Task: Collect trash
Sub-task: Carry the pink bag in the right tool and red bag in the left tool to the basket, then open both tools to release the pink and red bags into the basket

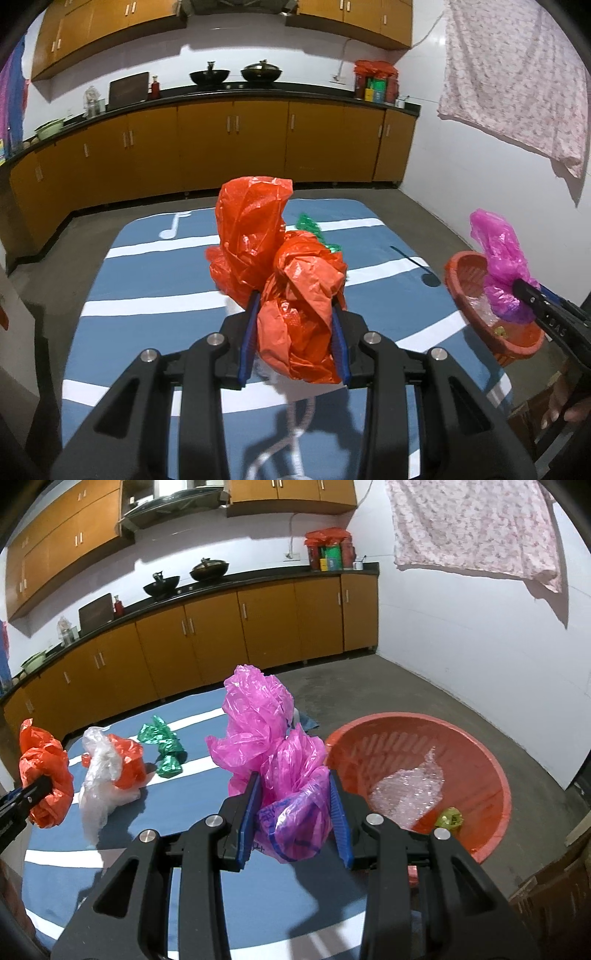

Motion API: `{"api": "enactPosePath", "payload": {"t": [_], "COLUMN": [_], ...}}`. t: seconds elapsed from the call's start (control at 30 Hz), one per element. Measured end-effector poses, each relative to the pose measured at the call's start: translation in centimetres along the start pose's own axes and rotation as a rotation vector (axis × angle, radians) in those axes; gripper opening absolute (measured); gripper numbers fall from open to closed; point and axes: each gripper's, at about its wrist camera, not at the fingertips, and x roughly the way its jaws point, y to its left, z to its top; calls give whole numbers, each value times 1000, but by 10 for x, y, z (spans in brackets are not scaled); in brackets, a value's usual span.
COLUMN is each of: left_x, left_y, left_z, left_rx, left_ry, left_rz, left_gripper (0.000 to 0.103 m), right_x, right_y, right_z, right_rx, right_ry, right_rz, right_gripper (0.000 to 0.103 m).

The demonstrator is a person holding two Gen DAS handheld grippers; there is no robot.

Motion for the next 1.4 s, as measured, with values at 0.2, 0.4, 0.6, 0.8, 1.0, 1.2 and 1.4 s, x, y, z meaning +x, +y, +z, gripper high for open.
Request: {"api": "enactPosePath", "payload": {"t": [0.2, 0.4, 0.6, 0.8, 1.0, 1.2, 1.4], "left_x": [3, 9, 17, 28, 42, 60, 79], "left_y": [-30, -61, -95, -126, -156, -189, -221], "left_z": [-1, 1, 1, 2, 3, 4, 8], "left_rx": [47, 84, 129, 163, 193, 219, 239], "left_ry": [-1, 3, 11, 23, 36, 44, 62], "left_rz": [-45, -105, -169, -232, -294, -350, -402], "left_gripper": [34, 34, 34, 34, 34, 34, 34], "right_x": [-6, -9, -11, -15, -17, -9, 2], "right_y": [-17, -36, -57, -76, -99, -126, -138], "right_z": [0, 1, 1, 1, 3, 4, 9], "right_rx": [11, 34, 71, 108, 165, 229, 250], "right_ry": [-19, -27, -28, -32, -36, -29, -38], "right_rz": [-48, -95, -133, -168, -199, -217, -220], "right_gripper": [37, 37, 36, 37, 36, 36, 37]}}
